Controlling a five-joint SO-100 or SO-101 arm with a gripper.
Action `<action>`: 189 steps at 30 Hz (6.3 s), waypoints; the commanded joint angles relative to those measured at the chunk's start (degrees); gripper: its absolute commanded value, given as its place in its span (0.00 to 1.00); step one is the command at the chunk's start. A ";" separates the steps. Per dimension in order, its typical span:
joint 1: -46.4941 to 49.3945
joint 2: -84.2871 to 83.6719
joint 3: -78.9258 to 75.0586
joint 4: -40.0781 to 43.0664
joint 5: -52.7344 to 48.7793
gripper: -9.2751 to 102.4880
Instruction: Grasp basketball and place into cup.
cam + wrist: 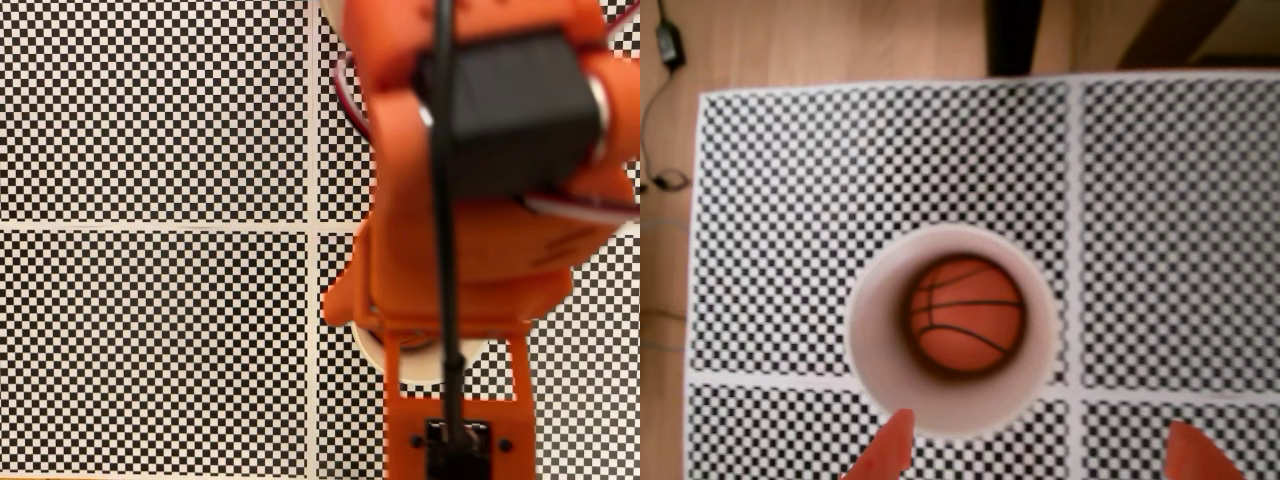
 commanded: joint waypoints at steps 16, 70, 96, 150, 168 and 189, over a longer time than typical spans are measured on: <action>15.38 50.36 45.88 -1.32 -11.25 0.24; 14.24 110.48 122.52 -30.59 -8.53 0.16; 14.24 110.39 131.92 -50.36 -9.49 0.08; 13.18 110.39 141.06 -64.95 -7.65 0.08; 12.66 110.39 141.15 -41.13 -10.46 0.10; 16.61 110.39 141.15 -26.19 -13.71 0.08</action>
